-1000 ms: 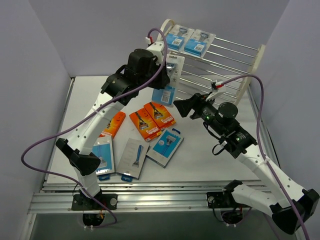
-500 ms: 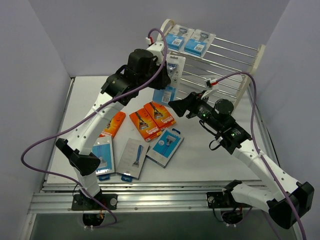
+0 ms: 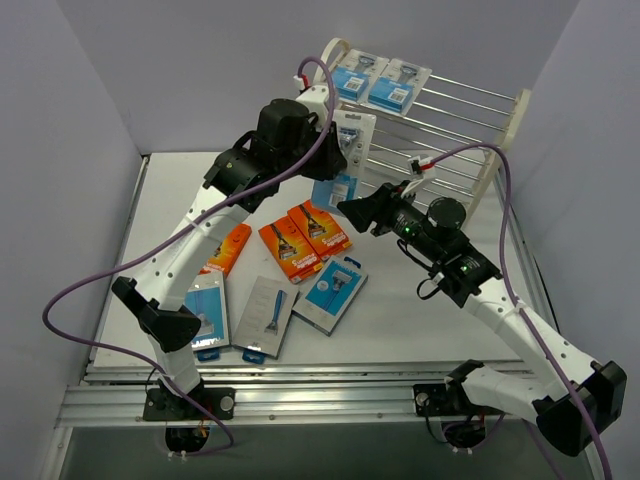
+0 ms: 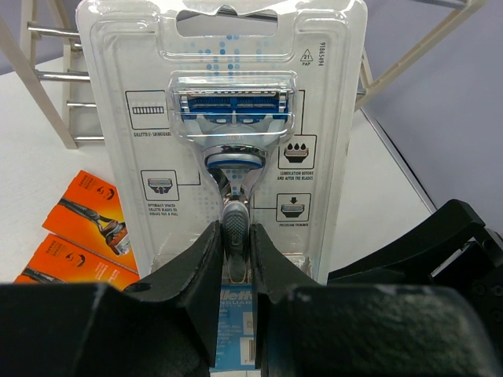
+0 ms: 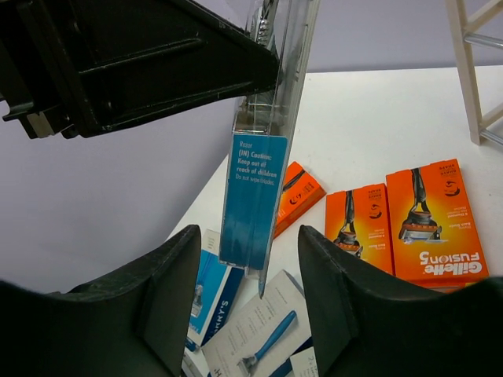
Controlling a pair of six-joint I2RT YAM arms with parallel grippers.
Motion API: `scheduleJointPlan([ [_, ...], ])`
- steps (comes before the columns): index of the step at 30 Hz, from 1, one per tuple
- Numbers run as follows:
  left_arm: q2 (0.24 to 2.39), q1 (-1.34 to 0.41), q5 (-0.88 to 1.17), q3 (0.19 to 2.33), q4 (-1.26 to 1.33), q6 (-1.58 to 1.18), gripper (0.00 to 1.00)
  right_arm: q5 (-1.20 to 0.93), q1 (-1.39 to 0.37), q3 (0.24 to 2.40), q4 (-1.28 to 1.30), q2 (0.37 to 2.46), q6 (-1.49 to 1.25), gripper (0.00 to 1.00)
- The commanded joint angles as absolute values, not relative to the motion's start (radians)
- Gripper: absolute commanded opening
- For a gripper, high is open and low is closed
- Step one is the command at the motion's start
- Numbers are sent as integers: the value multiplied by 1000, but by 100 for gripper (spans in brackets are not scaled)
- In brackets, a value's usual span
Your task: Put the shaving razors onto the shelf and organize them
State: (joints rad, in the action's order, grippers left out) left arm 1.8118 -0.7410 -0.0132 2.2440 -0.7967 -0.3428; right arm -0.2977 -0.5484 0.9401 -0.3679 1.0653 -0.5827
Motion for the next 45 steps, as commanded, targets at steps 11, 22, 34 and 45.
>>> scheduleJointPlan([
  [11, 1761, -750, 40, 2212, -681, -383, 2, -304, -541, 950, -434, 1077, -598, 30],
  [22, 1718, -749, 26, 2142, -609, -387, 2, -255, -541, 959, -399, 1077, -604, 0],
  [34, 1654, -747, 9, 2040, -532, -379, 64, -224, -540, 973, -387, 1069, -617, 0],
  [45, 1442, -713, -170, 1893, -450, -319, 73, -189, -535, 1057, -325, 1107, -588, 0],
])
